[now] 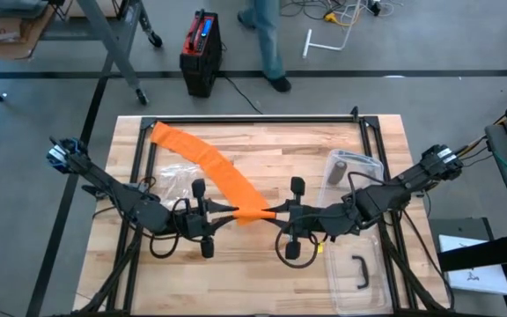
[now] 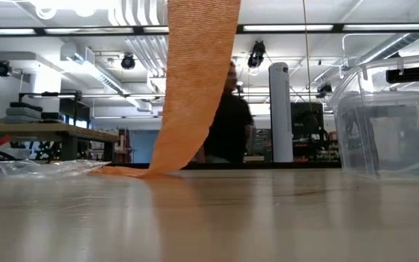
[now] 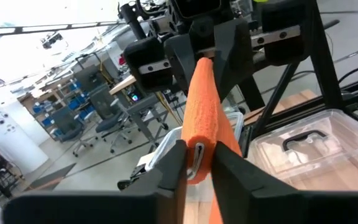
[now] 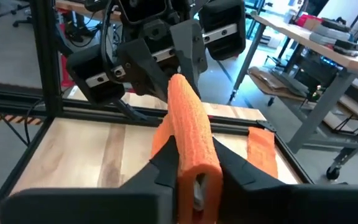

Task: Roll bandage
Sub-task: Roll the orange bandage

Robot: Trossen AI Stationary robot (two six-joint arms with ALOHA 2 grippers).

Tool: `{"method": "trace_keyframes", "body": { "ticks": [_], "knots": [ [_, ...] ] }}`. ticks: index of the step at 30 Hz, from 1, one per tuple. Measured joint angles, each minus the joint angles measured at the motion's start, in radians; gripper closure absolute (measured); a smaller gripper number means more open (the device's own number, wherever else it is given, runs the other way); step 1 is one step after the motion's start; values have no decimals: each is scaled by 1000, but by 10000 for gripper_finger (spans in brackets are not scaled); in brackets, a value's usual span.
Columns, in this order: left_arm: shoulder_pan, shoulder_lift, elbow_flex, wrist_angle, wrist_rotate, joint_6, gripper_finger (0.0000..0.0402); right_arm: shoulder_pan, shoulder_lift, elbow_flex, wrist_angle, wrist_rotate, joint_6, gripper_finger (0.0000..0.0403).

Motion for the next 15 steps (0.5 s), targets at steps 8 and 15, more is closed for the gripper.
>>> {"method": "trace_keyframes", "body": {
  "ticks": [8,15],
  "knots": [
    [-48,-72,0,-39,-67,-25,237,25,0,-22,94,1,-147,362],
    [-78,-150,0,-177,108,-233,178,6,-2,-124,365,-160,-307,365]
  ]
}}
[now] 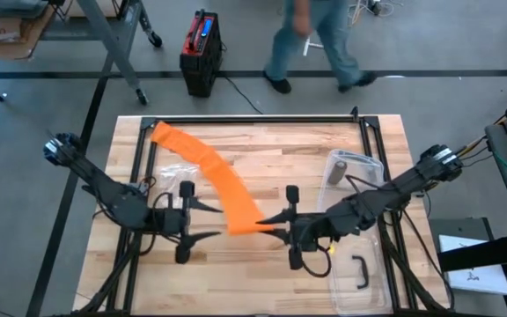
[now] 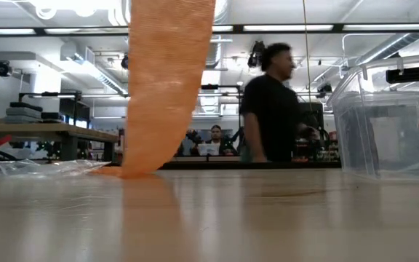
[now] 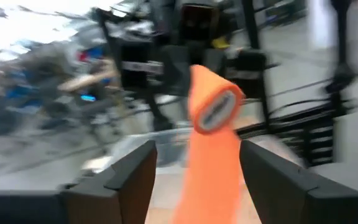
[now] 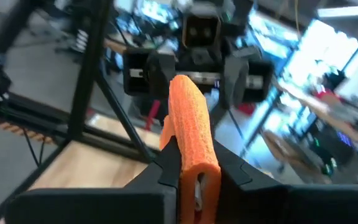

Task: Roll bandage
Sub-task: Roll the orange bandage

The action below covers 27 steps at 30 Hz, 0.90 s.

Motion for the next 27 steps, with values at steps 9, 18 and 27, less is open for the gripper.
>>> {"method": "trace_keyframes", "body": {
  "ticks": [9,18,27],
  "knots": [
    [10,-30,-1,-7,68,-213,200,-56,11,-12,57,-240,-134,362],
    [39,-13,-1,43,125,-495,223,-58,12,-12,50,-207,-376,359],
    [63,-9,-1,53,200,-561,186,-68,13,1,52,-206,-499,358]
  ]
}}
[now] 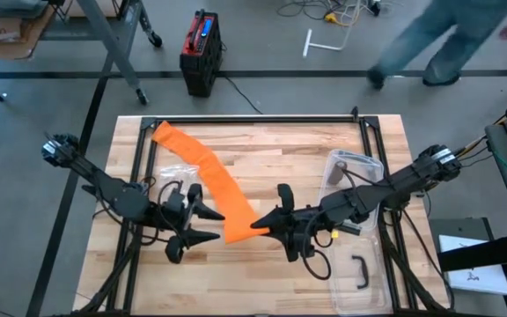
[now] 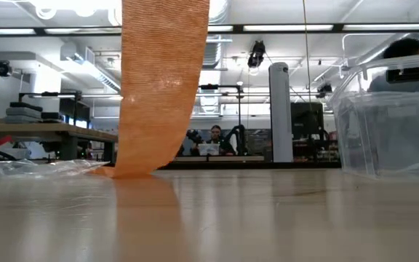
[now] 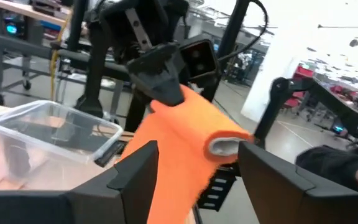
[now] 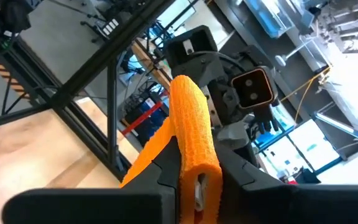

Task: Roll bandage
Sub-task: Roll the orange bandage

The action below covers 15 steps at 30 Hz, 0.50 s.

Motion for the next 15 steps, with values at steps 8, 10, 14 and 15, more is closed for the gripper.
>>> {"method": "trace_keyframes", "body": {
  "ticks": [8,10,14,15],
  "knots": [
    [52,35,0,1,67,-17,150,-26,0,2,-54,-8,-4,357],
    [63,36,0,-1,88,-38,146,-29,-1,2,-56,-9,-28,357],
    [84,35,0,-5,105,-60,148,-30,-2,3,-58,-1,-108,357],
    [87,35,0,-5,106,-60,150,-30,-2,3,-58,-1,-123,357]
  ]
}}
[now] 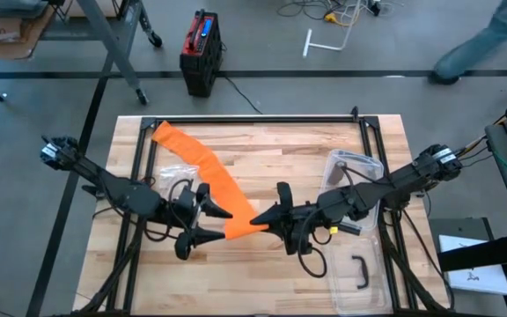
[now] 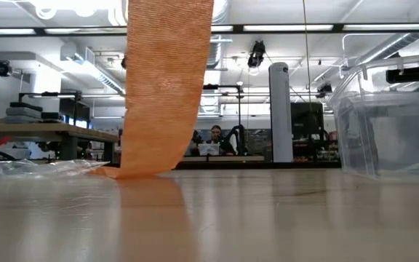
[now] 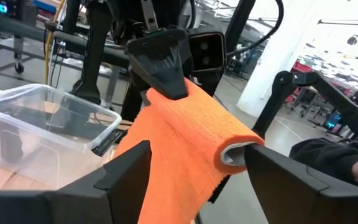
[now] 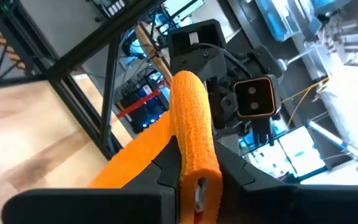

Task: Roll bandage
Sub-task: Roll the orange bandage

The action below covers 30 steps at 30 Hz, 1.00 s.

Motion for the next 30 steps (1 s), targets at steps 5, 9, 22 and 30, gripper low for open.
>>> {"method": "trace_keyframes", "body": {
  "ticks": [5,9,22,30],
  "knots": [
    [18,0,0,1,27,-7,164,-9,0,0,-2,-1,-23,357],
    [51,0,0,-1,123,-69,170,-16,0,0,-9,-4,-92,357],
    [113,-68,-1,-78,209,-121,143,-15,-2,0,-26,76,-220,357],
    [127,-88,0,-109,224,-115,132,-15,0,-2,-73,114,-226,357]
  ]
}}
